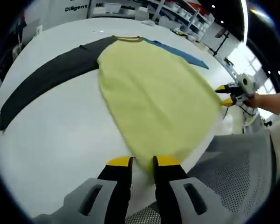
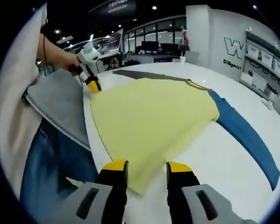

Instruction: Fold the garment on the visible template until the final outline fits inside the template.

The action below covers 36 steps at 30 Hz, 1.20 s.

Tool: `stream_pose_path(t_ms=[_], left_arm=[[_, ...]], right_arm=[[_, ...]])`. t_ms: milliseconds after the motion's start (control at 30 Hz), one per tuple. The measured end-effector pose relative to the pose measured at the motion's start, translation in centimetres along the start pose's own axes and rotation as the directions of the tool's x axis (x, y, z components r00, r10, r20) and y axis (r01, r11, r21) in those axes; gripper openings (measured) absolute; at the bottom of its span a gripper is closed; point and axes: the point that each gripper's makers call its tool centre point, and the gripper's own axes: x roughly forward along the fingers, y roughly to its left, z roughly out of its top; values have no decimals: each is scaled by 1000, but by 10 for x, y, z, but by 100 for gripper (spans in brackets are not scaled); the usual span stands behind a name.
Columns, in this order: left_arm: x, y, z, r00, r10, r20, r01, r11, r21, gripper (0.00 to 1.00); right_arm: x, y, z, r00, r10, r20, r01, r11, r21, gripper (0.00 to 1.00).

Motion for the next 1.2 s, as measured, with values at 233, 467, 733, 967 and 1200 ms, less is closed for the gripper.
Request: stream_pose_path(t_ms=[233,467,733,967,1200], left_arm=[[-1,0,-4,1000,2,4,-2,999,-50,5],[-17,-2,7,997,-13,71,21,993,-112,4],[-22,-6,14,995,-8,96,19,993,-116,4],[-19,-8,13,997,1,80,8,993,-114,4],[-17,-6,6,999,13,51,-7,993,-121,4]], right_arm=[[-4,7,-16,999,-4,-37,3,1000,-25,28],[1,6,-21,998,-8,-69,2,996,-89,13],[-9,-1,-7,996,-48,-70,32,976,-215,0],[-32,-10,33,987,-159,-36,123,871,-476,0],[-36,22,43,989,-132,-66,54,739,-671,0]])
